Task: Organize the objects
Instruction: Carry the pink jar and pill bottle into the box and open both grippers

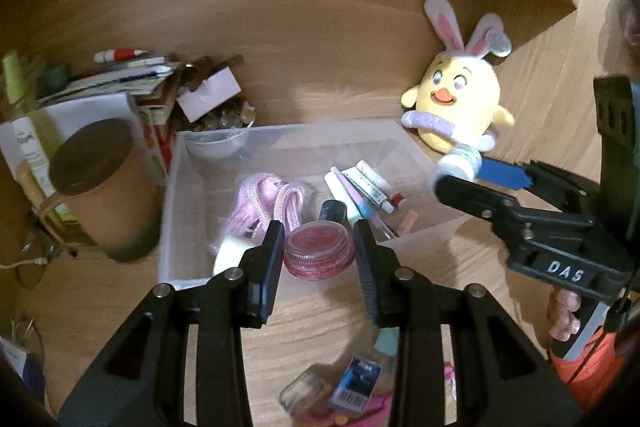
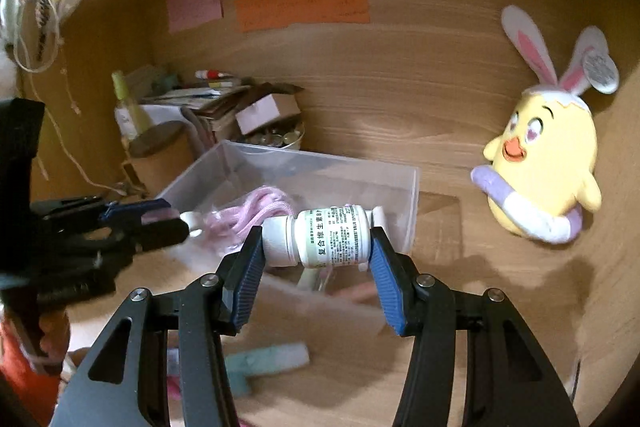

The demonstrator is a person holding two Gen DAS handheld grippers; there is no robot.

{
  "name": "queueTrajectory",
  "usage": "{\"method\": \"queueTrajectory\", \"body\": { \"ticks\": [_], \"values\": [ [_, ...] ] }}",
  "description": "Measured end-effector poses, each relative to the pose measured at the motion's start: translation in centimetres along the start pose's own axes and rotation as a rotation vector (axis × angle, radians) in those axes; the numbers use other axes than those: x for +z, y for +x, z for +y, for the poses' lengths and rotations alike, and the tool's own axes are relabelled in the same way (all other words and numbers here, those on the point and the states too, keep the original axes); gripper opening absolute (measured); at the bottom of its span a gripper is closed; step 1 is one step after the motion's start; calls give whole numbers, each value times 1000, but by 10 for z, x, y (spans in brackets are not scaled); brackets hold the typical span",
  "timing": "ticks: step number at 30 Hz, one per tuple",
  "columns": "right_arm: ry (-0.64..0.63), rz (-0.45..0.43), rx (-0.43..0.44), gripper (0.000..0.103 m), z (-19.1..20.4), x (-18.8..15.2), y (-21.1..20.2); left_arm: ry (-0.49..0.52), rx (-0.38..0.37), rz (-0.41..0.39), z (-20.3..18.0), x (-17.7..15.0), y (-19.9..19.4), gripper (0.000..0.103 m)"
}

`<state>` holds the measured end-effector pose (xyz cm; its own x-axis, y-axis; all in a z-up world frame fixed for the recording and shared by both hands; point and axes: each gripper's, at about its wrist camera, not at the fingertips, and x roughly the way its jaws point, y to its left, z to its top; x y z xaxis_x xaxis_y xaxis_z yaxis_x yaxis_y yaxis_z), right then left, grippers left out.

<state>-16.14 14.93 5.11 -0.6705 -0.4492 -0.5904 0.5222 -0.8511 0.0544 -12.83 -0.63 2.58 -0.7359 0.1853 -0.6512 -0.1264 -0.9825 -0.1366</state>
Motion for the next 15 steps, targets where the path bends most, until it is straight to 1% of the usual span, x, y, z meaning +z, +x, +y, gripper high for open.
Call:
{"method": "queueTrajectory", "body": {
  "ticks": [4, 7, 9, 12, 15],
  "values": [
    [-23, 53, -21, 48, -1, 3, 28, -2, 8, 36, 1, 3, 20, 35],
    [-15, 103, -27, 48, -7, 1, 49, 2, 16, 58, 2, 6, 33, 35],
    [-3, 127, -26, 48, -13, -1, 57, 2, 19, 69, 4, 7, 40, 35],
    [12, 154, -14, 48, -19, -4, 66, -9, 0, 95, 7, 9, 50, 35],
    [-3, 165, -18, 48, -18, -6, 71, -12, 1, 107, 8, 9, 56, 35]
  ]
}}
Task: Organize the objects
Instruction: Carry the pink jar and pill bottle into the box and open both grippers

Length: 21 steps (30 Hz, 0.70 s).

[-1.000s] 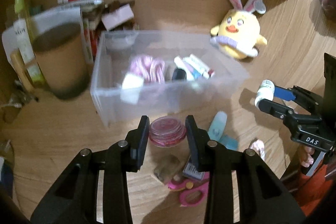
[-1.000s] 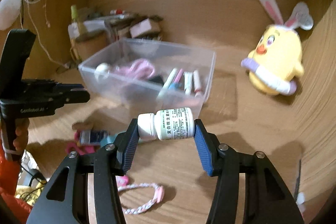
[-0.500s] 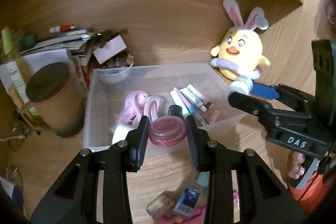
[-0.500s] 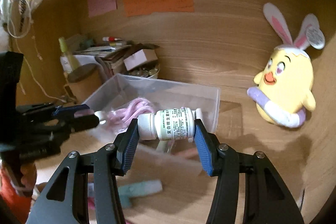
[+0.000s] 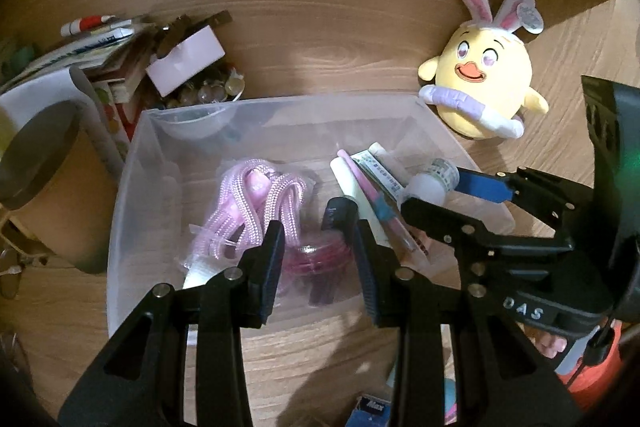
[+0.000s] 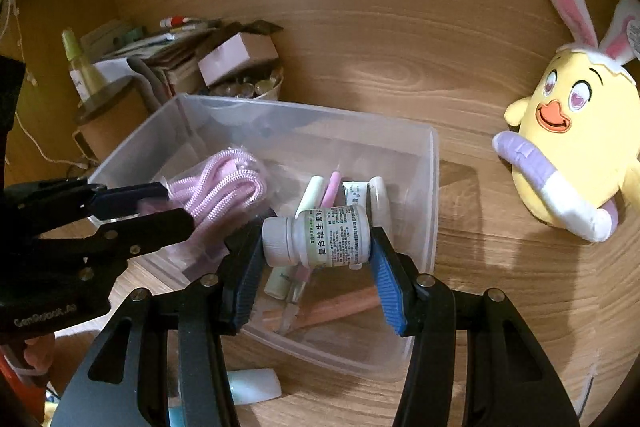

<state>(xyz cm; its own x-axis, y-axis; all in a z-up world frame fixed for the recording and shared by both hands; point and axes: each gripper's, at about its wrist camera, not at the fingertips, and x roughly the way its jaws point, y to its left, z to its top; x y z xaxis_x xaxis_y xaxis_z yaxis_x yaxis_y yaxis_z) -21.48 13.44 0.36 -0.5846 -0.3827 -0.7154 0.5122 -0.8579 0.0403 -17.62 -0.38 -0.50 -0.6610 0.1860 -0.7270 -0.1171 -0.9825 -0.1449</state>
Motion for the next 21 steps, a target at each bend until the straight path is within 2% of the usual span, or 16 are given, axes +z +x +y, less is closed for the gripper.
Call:
{"method": "queueTrajectory", "body": {
  "ticks": [4, 7, 13, 18, 21],
  "values": [
    [-28, -5, 3, 48, 6, -1, -3, -4, -17, 10, -1, 0, -1, 37],
    [-49, -22, -14, 48, 12, -1, -11, 0, -14, -3, -4, -1, -9, 43],
    [-54, -68, 3, 58, 15, -5, -40, 11, -2, -76, -9, -5, -43, 67],
    [-73, -119, 10, 61, 23, -12, -68, 19, 16, -114, -7, -15, -69, 85],
    [-82, -137, 18, 64, 30, -19, -81, 15, 38, -116, 1, -28, -79, 86]
  ]
}}
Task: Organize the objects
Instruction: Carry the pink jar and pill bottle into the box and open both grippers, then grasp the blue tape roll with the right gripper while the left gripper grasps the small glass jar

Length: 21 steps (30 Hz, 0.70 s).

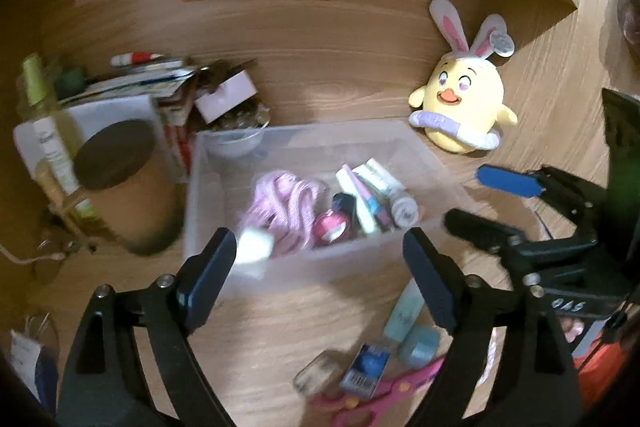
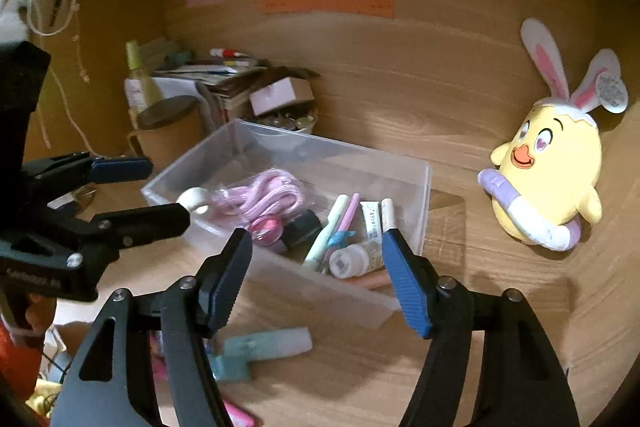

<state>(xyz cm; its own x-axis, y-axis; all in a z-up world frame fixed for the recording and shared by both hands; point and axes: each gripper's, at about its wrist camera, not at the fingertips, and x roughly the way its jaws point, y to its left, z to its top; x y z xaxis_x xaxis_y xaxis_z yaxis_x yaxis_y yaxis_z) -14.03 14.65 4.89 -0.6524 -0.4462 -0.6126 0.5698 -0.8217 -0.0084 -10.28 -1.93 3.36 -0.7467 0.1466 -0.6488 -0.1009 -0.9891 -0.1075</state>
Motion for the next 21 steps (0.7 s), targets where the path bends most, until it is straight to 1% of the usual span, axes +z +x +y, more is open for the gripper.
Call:
{"method": "queueTrajectory", "body": {
  "ticks": [4, 7, 9, 12, 16, 19, 20, 21],
  "values": [
    [-17, -1, 16, 64, 12, -12, -11, -18, 15, 33, 13, -21, -5, 86],
    [-33, 17, 31, 64, 22, -23, -11, -28, 19, 68, 20, -36, -2, 86],
    [-39, 38, 41, 65, 27, -29, -7, -31, 27, 86, 23, -46, 1, 86],
    [-35, 73, 59, 64, 34, -41, 0, -34, 18, 118, 26, -61, 5, 86],
    [-18, 132, 88, 64, 39, -59, 13, -21, 11, 190, 26, -80, 15, 85],
    [-1, 170, 106, 64, 38, -70, 19, -6, 10, 229, 26, -89, 21, 79],
    [7, 181, 114, 64, 37, -73, 21, -4, 8, 243, 27, -92, 23, 75],
    [18, 192, 122, 64, 36, -76, 23, -6, -1, 254, 27, -93, 25, 74]
  ]
}}
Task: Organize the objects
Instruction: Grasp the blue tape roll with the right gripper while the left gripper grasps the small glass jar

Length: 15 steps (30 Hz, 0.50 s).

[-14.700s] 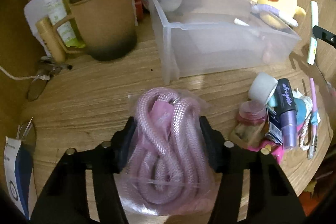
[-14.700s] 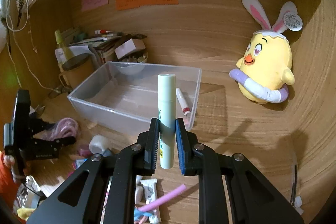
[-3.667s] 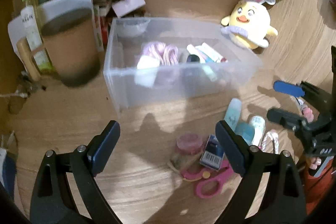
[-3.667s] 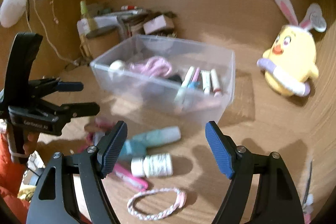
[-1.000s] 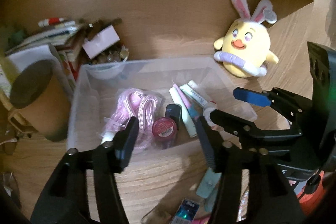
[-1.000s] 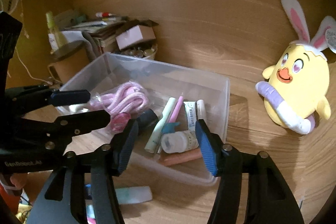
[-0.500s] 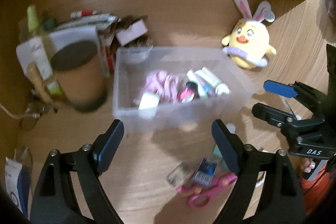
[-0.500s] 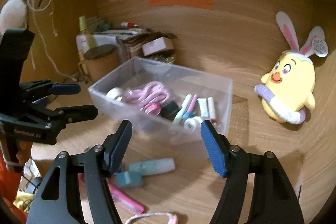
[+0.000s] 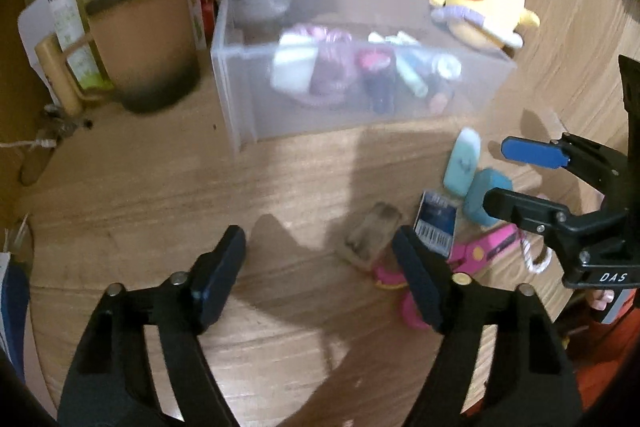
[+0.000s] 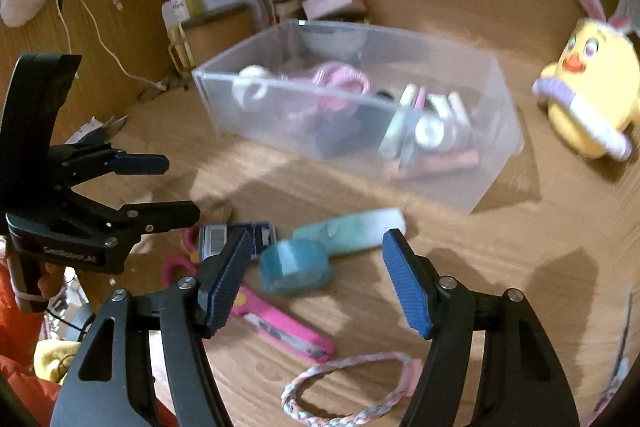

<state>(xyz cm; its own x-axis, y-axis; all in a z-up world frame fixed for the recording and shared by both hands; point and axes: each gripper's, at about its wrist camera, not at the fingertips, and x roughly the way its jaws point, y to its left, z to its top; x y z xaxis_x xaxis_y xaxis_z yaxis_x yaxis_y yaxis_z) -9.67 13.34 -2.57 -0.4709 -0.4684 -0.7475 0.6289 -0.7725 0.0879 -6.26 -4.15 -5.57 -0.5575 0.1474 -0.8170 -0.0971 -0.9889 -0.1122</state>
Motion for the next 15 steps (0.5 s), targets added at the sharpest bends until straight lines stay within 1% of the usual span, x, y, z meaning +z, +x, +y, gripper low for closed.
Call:
{"method": "queueTrajectory", "body": {
  "ticks": [2, 3, 6, 8, 11, 15],
  "values": [
    [7, 18, 13, 64, -1, -4, 4, -8, -14, 5, 1, -1, 2, 73],
    [7, 21, 13, 63, 0, -5, 5, -11, -14, 6, 2, -1, 3, 71],
    [4, 29, 22, 53, 3, -8, 8, -19, -11, 8, 3, 1, 5, 66],
    [5, 34, 27, 44, 4, -8, 10, -21, -12, 12, 3, 5, 8, 66],
    [8, 42, 30, 35, 2, -9, 14, -14, -5, 11, 2, 11, 12, 65],
    [22, 33, 28, 35, 0, -10, 13, -4, 2, 2, 0, 16, 13, 63]
  ]
}}
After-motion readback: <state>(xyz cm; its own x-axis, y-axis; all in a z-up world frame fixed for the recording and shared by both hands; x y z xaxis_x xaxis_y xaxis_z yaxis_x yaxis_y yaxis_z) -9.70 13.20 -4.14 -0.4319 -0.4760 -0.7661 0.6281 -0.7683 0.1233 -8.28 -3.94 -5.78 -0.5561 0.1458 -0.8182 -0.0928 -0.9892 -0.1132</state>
